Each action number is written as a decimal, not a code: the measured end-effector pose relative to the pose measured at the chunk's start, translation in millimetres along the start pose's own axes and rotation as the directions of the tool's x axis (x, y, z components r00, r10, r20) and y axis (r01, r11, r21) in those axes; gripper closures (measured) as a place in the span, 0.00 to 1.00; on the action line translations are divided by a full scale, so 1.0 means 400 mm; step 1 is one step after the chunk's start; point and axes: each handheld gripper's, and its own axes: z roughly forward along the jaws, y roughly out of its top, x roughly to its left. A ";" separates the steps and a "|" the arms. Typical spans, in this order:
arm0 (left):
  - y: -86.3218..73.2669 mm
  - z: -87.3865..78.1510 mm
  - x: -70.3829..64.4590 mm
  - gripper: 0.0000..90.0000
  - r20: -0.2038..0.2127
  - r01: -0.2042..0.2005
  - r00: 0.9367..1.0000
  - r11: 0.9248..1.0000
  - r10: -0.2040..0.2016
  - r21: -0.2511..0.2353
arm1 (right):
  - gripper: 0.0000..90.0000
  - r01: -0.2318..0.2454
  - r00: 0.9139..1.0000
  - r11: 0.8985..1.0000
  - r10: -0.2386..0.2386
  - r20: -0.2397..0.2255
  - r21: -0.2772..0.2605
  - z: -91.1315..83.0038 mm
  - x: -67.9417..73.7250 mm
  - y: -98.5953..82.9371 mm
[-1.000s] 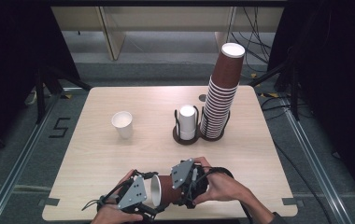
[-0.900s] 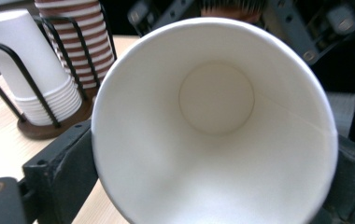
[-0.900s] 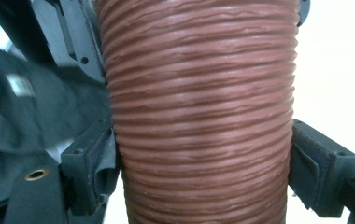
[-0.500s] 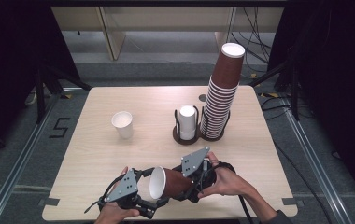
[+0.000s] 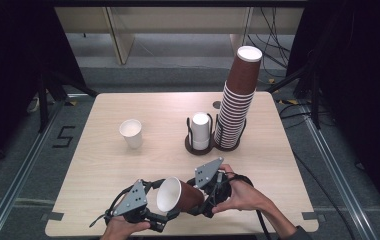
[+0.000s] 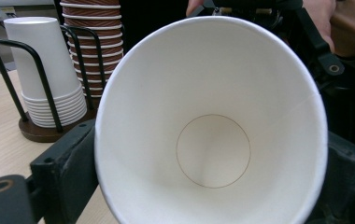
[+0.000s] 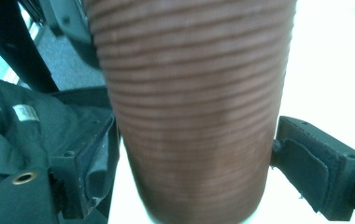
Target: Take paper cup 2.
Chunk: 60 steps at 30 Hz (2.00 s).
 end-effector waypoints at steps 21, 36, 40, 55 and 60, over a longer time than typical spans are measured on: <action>0.001 0.000 0.004 0.01 -0.002 0.091 0.996 0.990 -0.092 -0.109 | 0.26 0.021 1.000 0.995 -0.022 -0.009 -0.098 0.001 -0.003 -0.012; 0.004 0.002 0.002 0.11 0.002 0.090 0.996 0.991 -0.090 -0.104 | 0.25 -0.013 1.000 0.990 0.009 -0.028 -0.138 0.024 -0.005 -0.017; 0.008 0.000 0.003 0.13 -0.026 0.068 0.997 0.994 -0.070 -0.084 | 0.19 -0.053 0.999 0.989 0.052 -0.015 -0.136 0.020 -0.011 -0.022; 0.023 -0.039 0.047 0.13 -0.276 0.046 0.961 0.997 -0.026 0.065 | 0.20 -0.167 0.968 0.979 0.185 0.167 -0.117 -0.058 -0.037 -0.123; 0.018 -0.041 0.058 0.13 -0.327 0.058 0.945 0.993 -0.022 0.100 | 0.20 -0.200 0.954 0.970 0.225 0.200 -0.137 -0.079 -0.037 -0.148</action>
